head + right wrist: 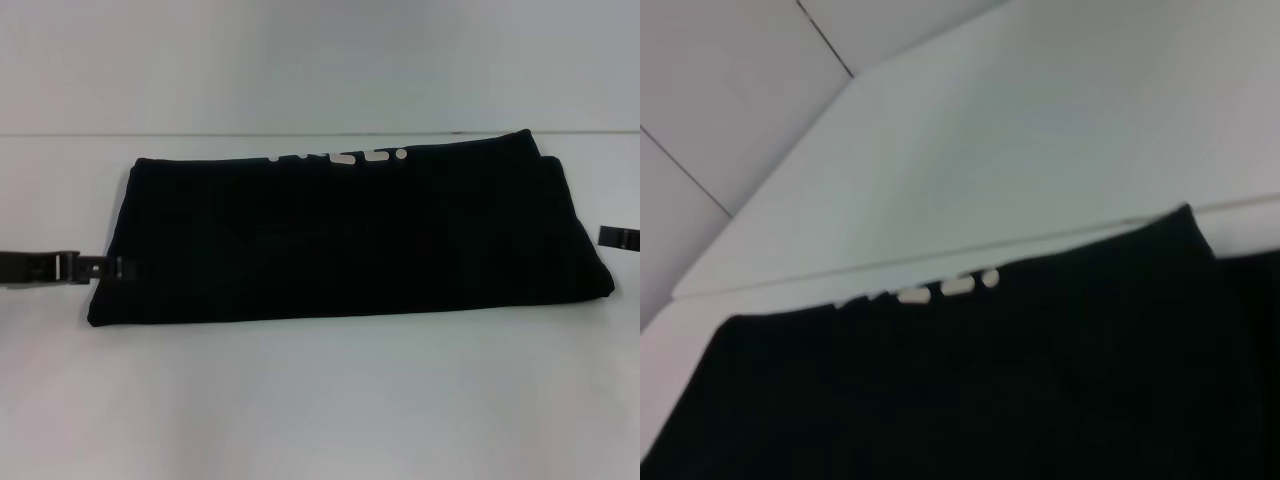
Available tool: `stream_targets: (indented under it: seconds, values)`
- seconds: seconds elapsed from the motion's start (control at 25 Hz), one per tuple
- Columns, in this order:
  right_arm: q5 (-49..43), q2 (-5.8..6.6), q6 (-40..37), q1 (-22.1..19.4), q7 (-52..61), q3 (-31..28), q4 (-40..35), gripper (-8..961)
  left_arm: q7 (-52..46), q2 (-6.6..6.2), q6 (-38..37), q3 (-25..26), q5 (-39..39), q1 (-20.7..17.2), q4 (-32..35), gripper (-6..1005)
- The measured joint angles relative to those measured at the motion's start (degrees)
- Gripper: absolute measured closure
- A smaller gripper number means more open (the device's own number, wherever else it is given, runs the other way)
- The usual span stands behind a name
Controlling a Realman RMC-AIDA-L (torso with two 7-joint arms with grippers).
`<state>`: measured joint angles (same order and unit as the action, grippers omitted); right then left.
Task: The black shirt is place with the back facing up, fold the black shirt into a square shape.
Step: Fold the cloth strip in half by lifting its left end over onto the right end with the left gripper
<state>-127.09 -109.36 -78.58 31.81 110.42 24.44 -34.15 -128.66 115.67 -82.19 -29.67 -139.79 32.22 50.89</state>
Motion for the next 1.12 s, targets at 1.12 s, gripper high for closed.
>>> stream_targets:
  seconds: [1.12]
  values:
    - [-8.44,-0.42,6.25,2.29,5.38,2.27,0.85,300,0.64,0.77,4.00,-2.03,-4.27,0.57,-4.17,110]
